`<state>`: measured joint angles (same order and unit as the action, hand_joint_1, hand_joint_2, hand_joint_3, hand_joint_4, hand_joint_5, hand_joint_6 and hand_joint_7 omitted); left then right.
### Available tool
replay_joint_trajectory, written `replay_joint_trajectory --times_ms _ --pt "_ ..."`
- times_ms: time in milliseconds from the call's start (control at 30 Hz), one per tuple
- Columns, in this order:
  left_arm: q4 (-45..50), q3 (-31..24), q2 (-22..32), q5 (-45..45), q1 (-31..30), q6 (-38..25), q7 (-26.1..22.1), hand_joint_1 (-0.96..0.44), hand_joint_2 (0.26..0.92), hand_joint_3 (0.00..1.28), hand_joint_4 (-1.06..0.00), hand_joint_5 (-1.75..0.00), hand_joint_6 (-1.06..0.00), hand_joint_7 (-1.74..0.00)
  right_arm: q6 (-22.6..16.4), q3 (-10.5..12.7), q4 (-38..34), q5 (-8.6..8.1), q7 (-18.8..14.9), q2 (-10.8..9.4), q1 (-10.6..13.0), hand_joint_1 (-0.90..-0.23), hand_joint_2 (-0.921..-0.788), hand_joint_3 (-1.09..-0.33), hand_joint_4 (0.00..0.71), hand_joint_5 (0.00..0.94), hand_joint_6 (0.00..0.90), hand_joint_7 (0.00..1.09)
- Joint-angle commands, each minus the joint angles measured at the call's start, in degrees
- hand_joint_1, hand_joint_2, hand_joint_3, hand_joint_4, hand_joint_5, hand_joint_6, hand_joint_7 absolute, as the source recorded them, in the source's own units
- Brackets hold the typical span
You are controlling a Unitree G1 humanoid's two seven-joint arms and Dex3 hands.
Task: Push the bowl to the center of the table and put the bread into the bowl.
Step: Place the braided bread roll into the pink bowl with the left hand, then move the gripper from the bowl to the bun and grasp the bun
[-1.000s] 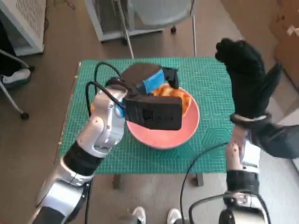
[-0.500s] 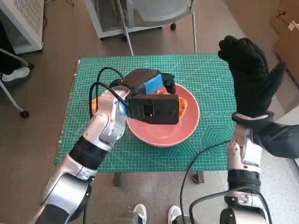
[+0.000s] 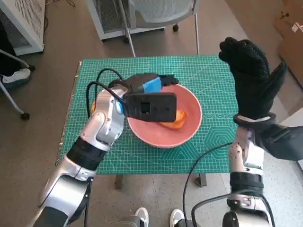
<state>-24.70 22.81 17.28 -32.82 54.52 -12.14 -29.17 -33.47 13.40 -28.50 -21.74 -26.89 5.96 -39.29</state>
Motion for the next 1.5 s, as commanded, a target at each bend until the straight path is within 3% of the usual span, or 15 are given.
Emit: replay_joint_trajectory --times_ms 33,300,500,633,767,1133,1500 --pt "2.1 -1.94 1.83 1.41 -2.33 2.64 2.14 -0.41 0.759 0.02 0.0 0.0 -0.07 -0.13 0.66 -0.25 -0.47 -0.1 0.31 -0.74 1.32 -0.577 -0.921 -0.649 0.408 0.002 0.461 0.01" --pt "6.27 -5.45 5.16 4.15 -5.44 5.99 2.56 -0.47 0.763 0.01 0.0 0.0 -0.05 -0.11 0.25 -0.37 -0.51 0.26 0.46 -1.01 1.52 -0.59 -0.921 -0.646 0.408 0.001 0.463 0.01" --pt "12.96 -11.61 10.72 8.82 -9.04 7.85 0.62 -0.43 0.765 0.01 0.0 0.0 -0.1 -0.08 0.17 -0.31 -0.11 0.22 0.47 -1.06 1.75 -0.586 -0.921 -0.644 0.409 0.001 0.463 0.01" --pt "14.23 -12.35 11.7 9.75 -9.72 7.84 0.25 -0.39 0.765 0.0 0.0 0.0 -0.13 -0.07 0.21 -0.26 -0.06 0.17 0.44 -1.07 1.75 -0.585 -0.921 -0.644 0.409 0.001 0.463 0.01" --pt "18.55 -18.17 18.33 10.04 -12.69 7.34 0.79 -0.32 0.763 0.0 0.0 0.0 -0.15 -0.07 0.52 0.15 0.09 -0.5 0.22 -0.89 1.8 -0.58 -0.921 -0.641 0.413 0.003 0.469 0.01" --pt "17.89 -20.64 23.67 8.29 -16.39 5.6 2.13 -0.28 0.765 0.0 0.0 0.0 -0.17 -0.06 0.44 0.18 -0.95 -0.85 -0.32 -0.74 1.17 -0.574 -0.921 -0.636 0.415 0.003 0.47 0.01" --pt "12.81 -19.59 24.42 9.7 -17.81 5.82 0.41 -0.21 0.736 0.0 0.0 0.0 -0.17 -0.04 0.79 -0.06 -3.19 -0.96 -1.26 -0.62 -0.35 -0.581 -0.921 -0.63 0.413 0.001 0.471 0.01"
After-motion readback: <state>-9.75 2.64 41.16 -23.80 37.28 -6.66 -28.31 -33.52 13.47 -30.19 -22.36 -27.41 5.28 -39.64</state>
